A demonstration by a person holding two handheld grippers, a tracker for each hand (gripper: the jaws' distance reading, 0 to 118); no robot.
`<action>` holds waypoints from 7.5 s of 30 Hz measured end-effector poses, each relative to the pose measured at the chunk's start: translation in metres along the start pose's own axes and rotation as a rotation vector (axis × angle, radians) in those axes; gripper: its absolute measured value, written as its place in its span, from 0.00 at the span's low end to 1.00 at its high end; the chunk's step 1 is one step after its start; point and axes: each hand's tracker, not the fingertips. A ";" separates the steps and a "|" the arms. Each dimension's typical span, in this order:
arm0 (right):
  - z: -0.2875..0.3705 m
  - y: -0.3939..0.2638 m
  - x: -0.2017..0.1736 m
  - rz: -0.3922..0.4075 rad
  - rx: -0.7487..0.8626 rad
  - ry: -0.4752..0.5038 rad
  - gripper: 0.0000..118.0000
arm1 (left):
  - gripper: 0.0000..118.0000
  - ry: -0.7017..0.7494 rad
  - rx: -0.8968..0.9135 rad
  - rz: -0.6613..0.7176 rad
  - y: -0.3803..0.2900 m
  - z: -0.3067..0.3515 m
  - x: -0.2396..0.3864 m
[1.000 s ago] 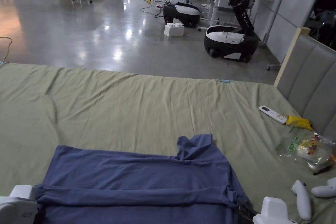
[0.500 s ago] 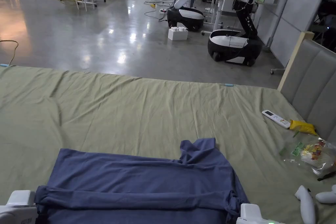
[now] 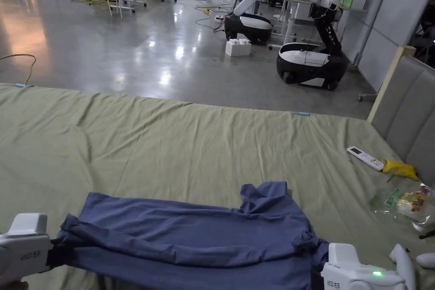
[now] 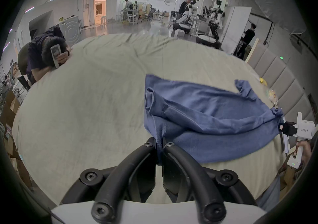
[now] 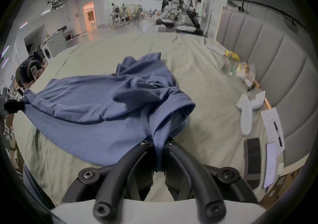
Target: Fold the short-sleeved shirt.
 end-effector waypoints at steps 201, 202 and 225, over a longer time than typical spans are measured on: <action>0.094 -0.117 -0.003 0.008 -0.056 -0.116 0.67 | 0.49 0.013 0.002 -0.146 -0.117 0.059 -0.030; 0.098 -0.108 -0.006 -0.016 -0.009 -0.107 0.67 | 0.49 0.005 0.038 -0.143 -0.108 0.062 -0.024; 0.144 0.022 -0.117 -0.031 0.809 -0.134 0.03 | 0.04 0.054 0.736 -0.102 -0.010 0.112 0.104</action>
